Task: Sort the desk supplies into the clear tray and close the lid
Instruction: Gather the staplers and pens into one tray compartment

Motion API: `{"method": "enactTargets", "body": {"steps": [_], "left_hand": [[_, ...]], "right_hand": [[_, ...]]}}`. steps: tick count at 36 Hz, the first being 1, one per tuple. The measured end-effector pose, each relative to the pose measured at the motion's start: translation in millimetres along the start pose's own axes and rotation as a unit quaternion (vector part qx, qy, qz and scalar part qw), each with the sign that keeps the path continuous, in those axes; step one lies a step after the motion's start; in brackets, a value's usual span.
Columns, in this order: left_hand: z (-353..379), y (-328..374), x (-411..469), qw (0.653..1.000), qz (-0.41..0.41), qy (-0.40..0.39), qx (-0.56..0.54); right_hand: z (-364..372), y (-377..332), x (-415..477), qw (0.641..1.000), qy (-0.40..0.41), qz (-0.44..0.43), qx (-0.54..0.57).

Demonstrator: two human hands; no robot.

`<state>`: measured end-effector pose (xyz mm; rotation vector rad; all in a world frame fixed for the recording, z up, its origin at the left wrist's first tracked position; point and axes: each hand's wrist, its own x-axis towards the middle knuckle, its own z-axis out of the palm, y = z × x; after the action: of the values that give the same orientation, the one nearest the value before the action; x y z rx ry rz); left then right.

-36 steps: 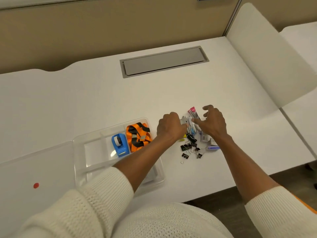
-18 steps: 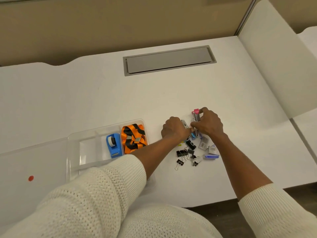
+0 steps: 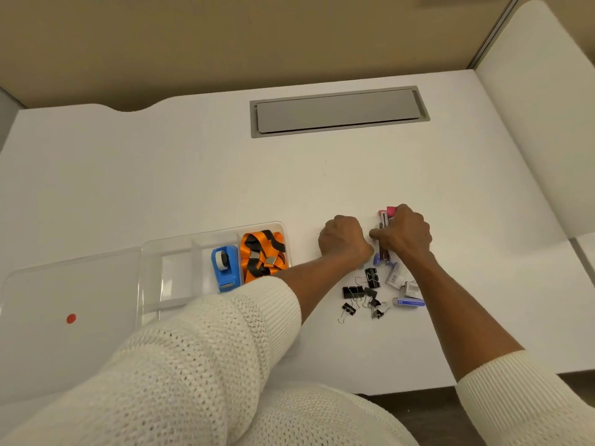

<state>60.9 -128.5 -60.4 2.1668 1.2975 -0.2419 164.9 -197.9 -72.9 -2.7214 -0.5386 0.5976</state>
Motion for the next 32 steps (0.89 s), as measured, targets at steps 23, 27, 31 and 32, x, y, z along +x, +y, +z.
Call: {"method": "enactTargets", "body": {"steps": [23,27,31,32], "left_hand": [[-26,-11,0,0.998,0.038,-0.025,-0.033],[-45,-19,-6,0.997,0.024,-0.036,-0.063],[-77,-39,-21,0.996,0.032,-0.021,-0.081],[-88,-47,-27,0.996,0.036,-0.018,-0.085]], "right_hand": [[-31,5,-3,0.965,-0.044,0.114,0.232],[-41,-3,-11,0.948,-0.056,0.110,0.293],[-49,-26,-30,0.927,-0.079,0.080,0.359],[-49,-33,-37,0.923,-0.089,0.068,0.369]]}}
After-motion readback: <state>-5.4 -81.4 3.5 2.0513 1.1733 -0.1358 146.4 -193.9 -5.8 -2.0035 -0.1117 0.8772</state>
